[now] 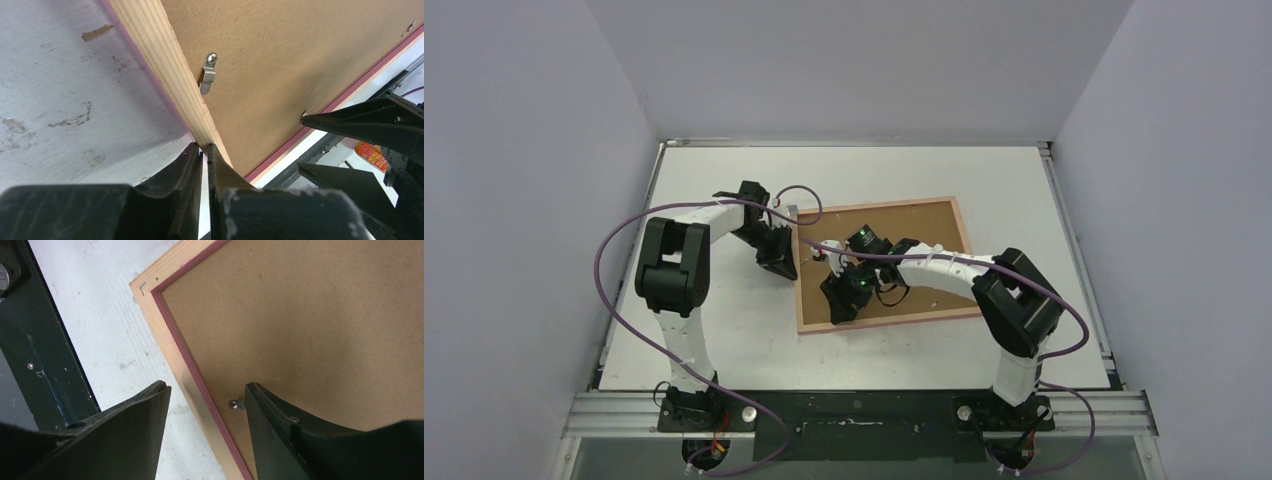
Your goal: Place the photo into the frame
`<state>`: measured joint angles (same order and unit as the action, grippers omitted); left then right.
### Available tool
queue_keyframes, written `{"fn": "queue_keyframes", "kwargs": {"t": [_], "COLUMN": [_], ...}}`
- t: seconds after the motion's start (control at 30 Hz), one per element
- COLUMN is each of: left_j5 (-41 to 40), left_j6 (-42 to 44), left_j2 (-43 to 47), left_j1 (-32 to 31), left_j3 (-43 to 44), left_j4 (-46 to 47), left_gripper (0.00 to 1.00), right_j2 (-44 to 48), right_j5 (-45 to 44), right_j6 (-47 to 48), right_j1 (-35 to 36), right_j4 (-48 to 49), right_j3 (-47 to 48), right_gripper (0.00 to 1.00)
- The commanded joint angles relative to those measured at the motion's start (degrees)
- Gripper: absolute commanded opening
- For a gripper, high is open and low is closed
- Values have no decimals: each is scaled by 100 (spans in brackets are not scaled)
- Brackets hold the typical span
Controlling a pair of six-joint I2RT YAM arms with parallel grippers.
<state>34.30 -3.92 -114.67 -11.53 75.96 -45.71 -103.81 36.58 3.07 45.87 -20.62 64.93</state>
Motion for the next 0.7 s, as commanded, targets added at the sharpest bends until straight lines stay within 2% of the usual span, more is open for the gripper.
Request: {"fn": "queue_keyframes", "kwargs": {"t": [0.0,0.67], "left_j5": [-386,-406], "left_j6": [137,164], "left_j2": [-133,-97], "left_j1": [15,91], "left_j3": [146,158], "left_j4": [440,423], "left_gripper": [6,6], "right_j2": [45,261], "right_j5": [11,88], "right_j6": [-58,-219], "right_j1": [-69,-41], "right_j4": [240,326], "right_j3": [-78,-455], "right_gripper": [57,54]}}
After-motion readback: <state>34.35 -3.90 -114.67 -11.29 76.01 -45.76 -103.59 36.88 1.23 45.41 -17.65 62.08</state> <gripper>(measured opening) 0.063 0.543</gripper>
